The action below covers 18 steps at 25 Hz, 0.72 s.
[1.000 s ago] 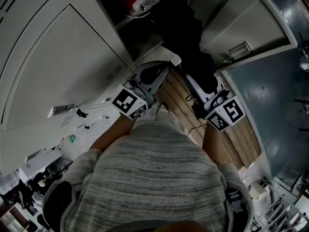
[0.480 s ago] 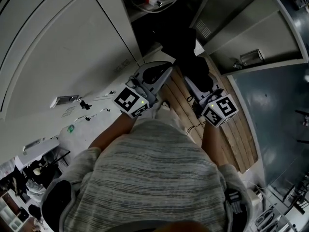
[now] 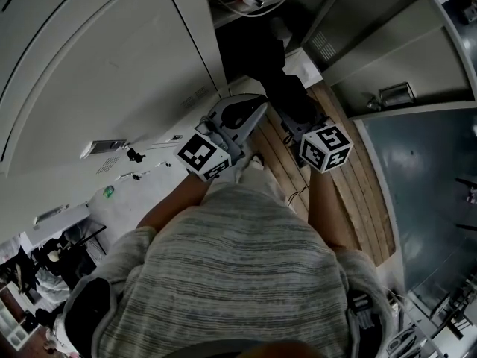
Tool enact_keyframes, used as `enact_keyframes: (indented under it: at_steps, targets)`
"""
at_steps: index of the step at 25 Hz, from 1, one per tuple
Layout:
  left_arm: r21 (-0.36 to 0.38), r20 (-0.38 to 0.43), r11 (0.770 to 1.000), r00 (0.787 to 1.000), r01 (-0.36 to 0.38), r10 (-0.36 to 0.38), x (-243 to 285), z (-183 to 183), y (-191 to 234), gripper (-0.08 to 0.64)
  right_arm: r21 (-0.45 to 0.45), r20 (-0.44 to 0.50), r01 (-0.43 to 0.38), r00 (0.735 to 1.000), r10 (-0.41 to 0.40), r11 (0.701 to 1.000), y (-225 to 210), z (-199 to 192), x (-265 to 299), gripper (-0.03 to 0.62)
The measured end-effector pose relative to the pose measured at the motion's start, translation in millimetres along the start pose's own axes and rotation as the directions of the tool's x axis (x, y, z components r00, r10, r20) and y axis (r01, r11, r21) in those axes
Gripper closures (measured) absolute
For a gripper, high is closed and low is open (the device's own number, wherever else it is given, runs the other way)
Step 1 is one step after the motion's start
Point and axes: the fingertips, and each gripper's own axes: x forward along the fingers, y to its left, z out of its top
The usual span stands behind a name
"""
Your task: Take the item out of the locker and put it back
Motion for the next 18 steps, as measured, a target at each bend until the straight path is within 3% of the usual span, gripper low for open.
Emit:
enact_keyframes:
  at_steps: [7,18]
  targets:
    - [-0.002,0.004,1.000,1.000,-0.016,0.016,-4.8,0.1,3.4,0.548,-0.039,-0.057,-0.018,0.998,0.016,0.999,-5.1,-1.2,43.9,0.385]
    - [0.002,0.007,0.999,0.999,-0.035,0.035,-3.9,-0.7,7.5,0.548,-0.156,-0.125,0.006,0.992,-0.026,0.988,-19.1,7.4,103.4,0.385]
